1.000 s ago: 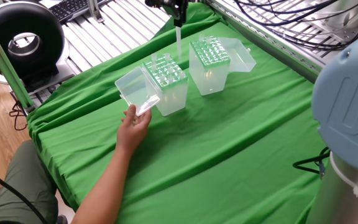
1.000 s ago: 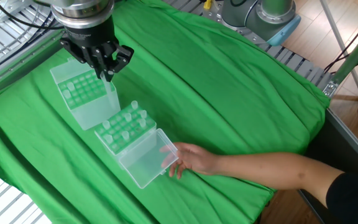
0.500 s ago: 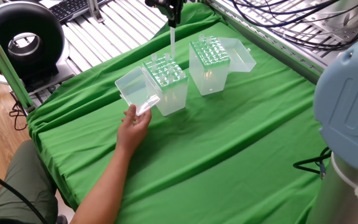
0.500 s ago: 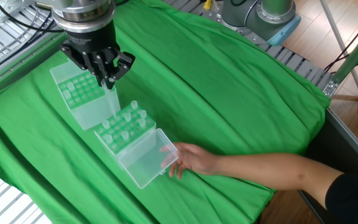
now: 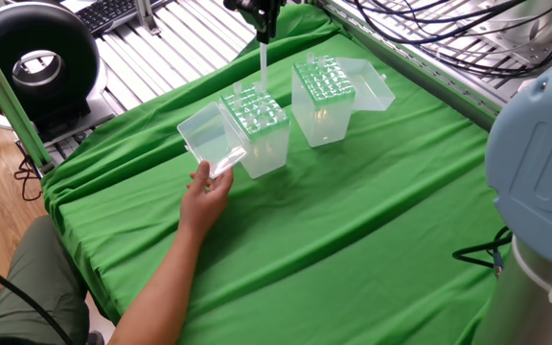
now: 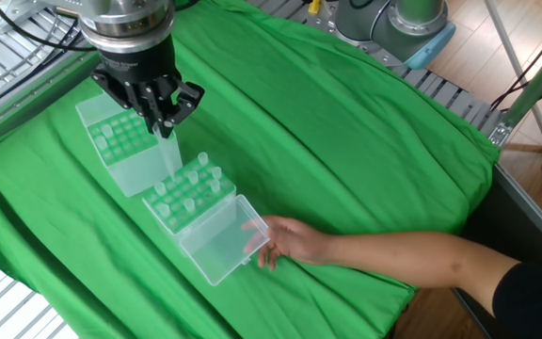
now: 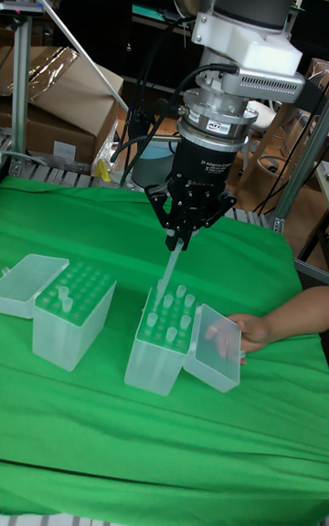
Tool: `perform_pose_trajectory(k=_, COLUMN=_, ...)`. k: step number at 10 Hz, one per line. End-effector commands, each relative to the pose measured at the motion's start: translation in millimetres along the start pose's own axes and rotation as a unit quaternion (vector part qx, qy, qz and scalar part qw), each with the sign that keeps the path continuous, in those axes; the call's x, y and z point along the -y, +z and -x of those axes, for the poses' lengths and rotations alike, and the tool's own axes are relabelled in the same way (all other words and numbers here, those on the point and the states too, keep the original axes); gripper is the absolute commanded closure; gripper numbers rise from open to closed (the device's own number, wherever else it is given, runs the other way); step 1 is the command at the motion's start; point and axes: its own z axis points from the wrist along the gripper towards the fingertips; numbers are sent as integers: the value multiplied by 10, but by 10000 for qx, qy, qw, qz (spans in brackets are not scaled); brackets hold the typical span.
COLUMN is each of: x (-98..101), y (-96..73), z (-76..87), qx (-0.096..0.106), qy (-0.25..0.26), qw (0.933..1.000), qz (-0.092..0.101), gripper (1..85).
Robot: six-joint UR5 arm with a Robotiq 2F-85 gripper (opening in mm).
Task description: Insert a large pipette tip into the holder for large pipette tips
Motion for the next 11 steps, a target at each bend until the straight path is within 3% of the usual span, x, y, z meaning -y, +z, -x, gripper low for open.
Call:
perform_pose_trajectory(k=1, x=-51, y=15, z=-16, qx=0, qy=75, qw=10000, qz=49, gripper=847)
perform_pose_trajectory(k=5, x=-45, y=-24, z=-74, qx=-55, qy=74, qw=10000, qz=27, gripper=847)
perform_pose_trajectory(k=11, x=-51, y=54, z=-84, qx=-12, qy=105, qw=9999, qz=37, gripper=847)
